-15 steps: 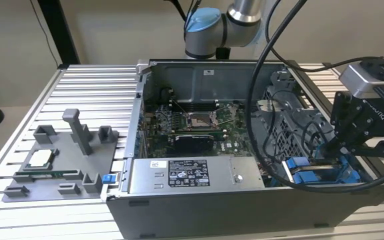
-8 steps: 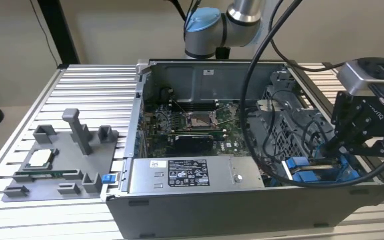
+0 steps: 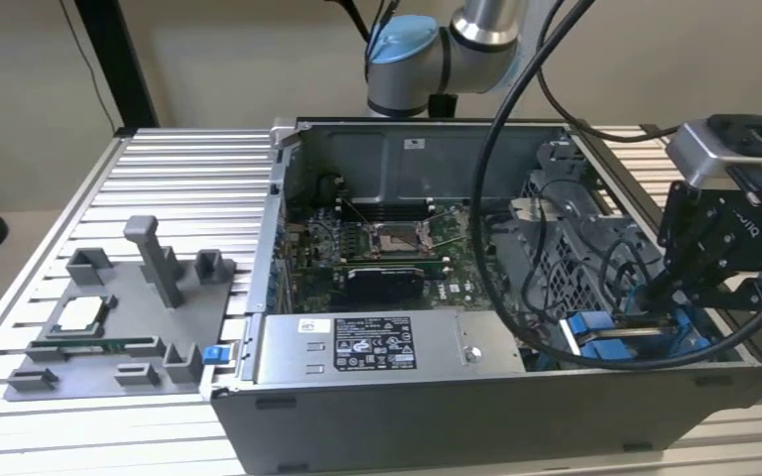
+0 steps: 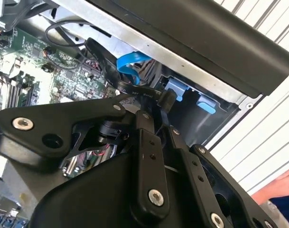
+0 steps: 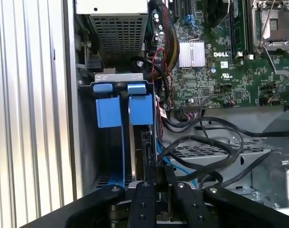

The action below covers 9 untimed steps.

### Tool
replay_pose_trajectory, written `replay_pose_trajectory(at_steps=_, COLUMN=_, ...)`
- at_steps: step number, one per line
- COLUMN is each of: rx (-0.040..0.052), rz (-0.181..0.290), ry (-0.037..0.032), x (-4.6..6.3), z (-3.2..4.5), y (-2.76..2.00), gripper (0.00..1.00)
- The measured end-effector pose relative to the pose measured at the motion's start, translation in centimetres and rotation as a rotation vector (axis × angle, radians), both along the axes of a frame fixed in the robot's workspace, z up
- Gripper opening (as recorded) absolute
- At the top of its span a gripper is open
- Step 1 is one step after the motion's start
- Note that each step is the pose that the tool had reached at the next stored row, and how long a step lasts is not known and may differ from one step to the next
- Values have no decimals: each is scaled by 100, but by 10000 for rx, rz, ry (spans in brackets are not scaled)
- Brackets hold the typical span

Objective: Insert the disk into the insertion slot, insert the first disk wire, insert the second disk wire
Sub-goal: 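Insert the first disk wire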

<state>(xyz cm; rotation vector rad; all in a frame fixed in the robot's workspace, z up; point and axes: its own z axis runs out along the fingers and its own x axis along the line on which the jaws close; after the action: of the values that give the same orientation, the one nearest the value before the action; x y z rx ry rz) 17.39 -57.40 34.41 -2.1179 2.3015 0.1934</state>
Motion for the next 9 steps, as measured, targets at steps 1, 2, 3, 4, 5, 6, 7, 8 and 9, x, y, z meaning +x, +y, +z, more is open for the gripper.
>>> replay_pose_trajectory(at_steps=1, rx=8, rz=1, ry=-31, x=-10, z=5, y=0, gripper=0)
replay_pose_trajectory(at_steps=2, rx=10, rz=1, ry=-71, x=-17, z=14, y=0, gripper=0)
replay_pose_trajectory(at_steps=3, rx=10, rz=1, ry=-135, x=-25, z=26, y=1, gripper=0)
replay_pose_trajectory(at_steps=4, rx=11, rz=1, ry=-199, x=-32, z=37, y=1, gripper=0)
replay_pose_trajectory(at_steps=5, rx=12, rz=1, ry=-257, x=-38, z=44, y=1, gripper=0)
replay_pose_trajectory(at_steps=6, rx=12, rz=1, ry=-315, x=-47, z=46, y=1, gripper=0)
replay_pose_trajectory(at_steps=7, rx=10, rz=1, ry=-364, x=-64, z=47, y=0, gripper=0)
replay_pose_trajectory(at_steps=8, rx=9, rz=-3, ry=-396, x=-84, z=48, y=0, gripper=0)
replay_pose_trajectory(at_steps=9, rx=10, rz=-13, ry=-416, x=-103, z=46, y=0, gripper=0)
